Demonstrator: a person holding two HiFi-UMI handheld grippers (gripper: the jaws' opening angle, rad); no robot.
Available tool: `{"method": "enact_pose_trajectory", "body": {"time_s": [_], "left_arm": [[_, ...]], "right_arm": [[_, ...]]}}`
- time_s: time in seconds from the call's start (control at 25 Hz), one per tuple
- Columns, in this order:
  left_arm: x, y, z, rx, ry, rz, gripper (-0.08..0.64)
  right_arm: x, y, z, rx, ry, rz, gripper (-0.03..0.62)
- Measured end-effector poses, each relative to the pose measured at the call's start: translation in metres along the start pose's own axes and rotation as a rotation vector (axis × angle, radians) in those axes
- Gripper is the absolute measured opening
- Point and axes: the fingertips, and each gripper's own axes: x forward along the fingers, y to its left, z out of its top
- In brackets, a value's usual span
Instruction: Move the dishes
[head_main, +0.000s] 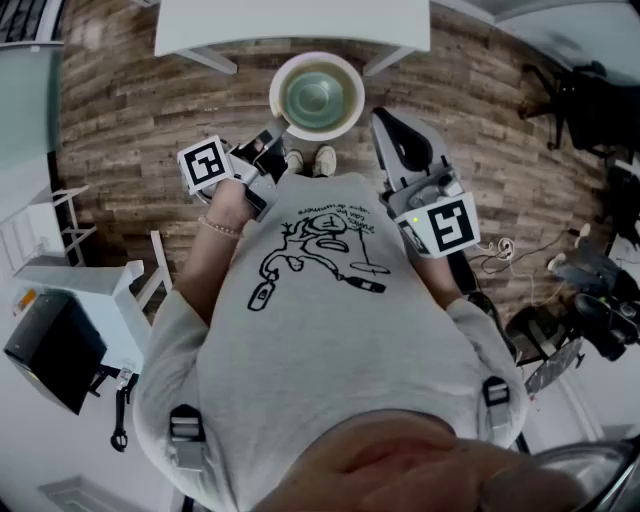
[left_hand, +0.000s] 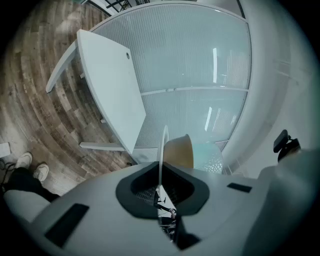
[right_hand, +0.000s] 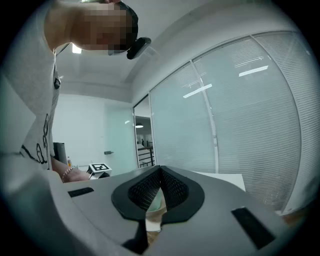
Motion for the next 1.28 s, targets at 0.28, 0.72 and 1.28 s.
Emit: {"method": "enact_pose_trajectory", "body": {"time_s": [0.28,0.72,1.28], "left_arm": [[-0.015,-0.008,-0.007,-0.001,0.009,0.009,0.012],[-0.004,-0.014,-0.005,-0.007,0.019,0.012,0.012],[0.017,-0.016,-0.013,-0.006,-0.027,0.025,0.012]], "right_arm": [[-0.004,0.016,0.001,0.011,-0.006,-0.008,0.034],[-0.007,-0.002,-0.002,0.056,-0.01,-0.021,0.037],[-0.025,-0.03,0.001,0.02,-0.014,0.021,0.037]]}}
